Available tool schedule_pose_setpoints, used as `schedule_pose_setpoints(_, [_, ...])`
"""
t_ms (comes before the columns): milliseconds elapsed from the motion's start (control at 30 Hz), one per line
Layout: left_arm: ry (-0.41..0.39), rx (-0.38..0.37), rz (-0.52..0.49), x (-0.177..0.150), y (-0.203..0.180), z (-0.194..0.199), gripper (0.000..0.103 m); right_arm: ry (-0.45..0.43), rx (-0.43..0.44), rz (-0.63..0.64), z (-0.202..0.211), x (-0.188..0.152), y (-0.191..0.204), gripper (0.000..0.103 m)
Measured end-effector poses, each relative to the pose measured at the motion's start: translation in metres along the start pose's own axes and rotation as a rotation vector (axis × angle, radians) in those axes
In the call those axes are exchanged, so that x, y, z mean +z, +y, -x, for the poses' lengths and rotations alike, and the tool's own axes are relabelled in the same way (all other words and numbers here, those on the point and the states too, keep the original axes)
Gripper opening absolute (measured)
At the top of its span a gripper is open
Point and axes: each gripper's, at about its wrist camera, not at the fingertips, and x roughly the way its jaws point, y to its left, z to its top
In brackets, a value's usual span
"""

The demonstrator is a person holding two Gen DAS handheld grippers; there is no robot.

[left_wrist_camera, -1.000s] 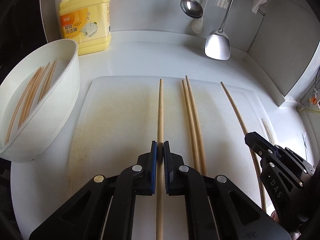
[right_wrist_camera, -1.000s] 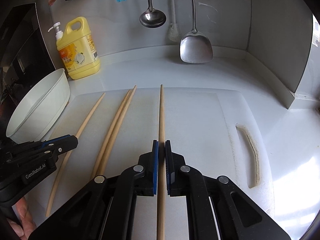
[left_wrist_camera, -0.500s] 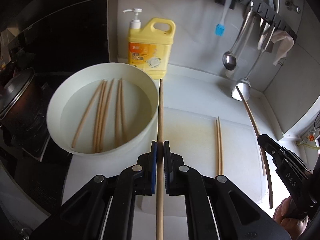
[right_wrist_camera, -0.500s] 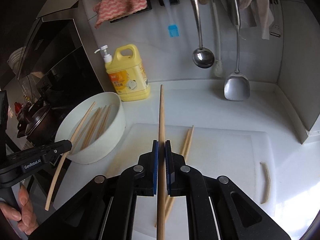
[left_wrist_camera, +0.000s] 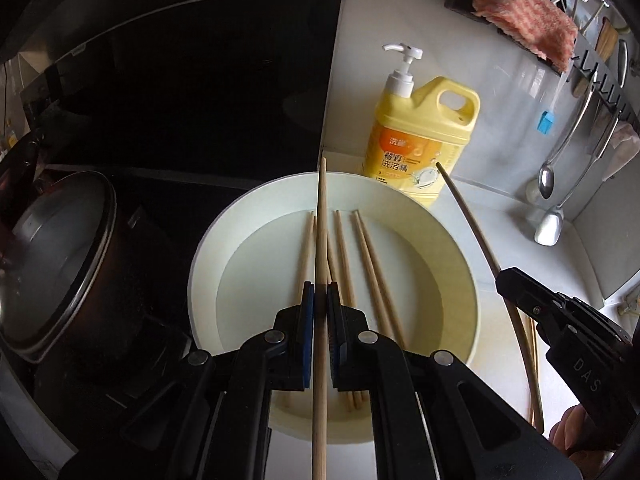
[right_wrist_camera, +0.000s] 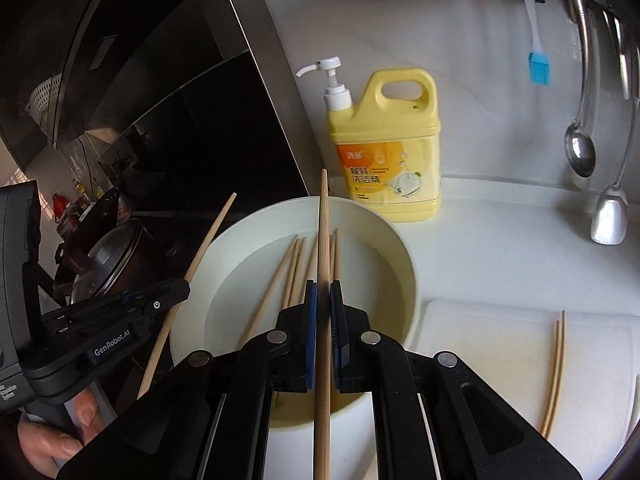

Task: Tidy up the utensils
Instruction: 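Carry both held chopsticks over the white water basin, then open both tools to drop the chopsticks into the basin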

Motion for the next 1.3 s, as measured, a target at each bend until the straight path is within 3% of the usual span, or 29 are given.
schedule_pose_setpoints(267, [0.077, -0.063, -0.026, 0.013, 0.019, -0.053, 0.007, 0.094, -0.018, -0.062, -0.067, 0.006, 0.018, 0.006])
schedule_pose_setpoints(700, [0.163, -0.061, -0.051, 0.011, 0.027, -0.091, 0.007, 0.168, -0.080, -0.068, -0.110, 0.003, 0.019, 0.007])
schedule_pose_setpoints(767, [0.163, -0.047, -0.049, 0.010, 0.030, -0.091, 0.017, 0.167, -0.099, -0.068, -0.110, 0.003, 0.018, 0.015])
schedule_pose_setpoints(833, [0.151, -0.043, -0.040, 0.012, 0.034, -0.087, 0.051, 0.150, -0.090, -0.073, -0.105, 0.005, 0.016, 0.024])
schedule_pose_setpoints(900, [0.118, -0.030, -0.026, 0.013, 0.038, -0.080, 0.067, 0.139, -0.110, -0.058, -0.101, 0.006, 0.017, 0.024])
schedule_pose_setpoints(1300, [0.098, -0.008, -0.026, 0.012, 0.039, -0.061, 0.079, 0.119, -0.135, -0.080, -0.079, -0.001, 0.007, 0.030])
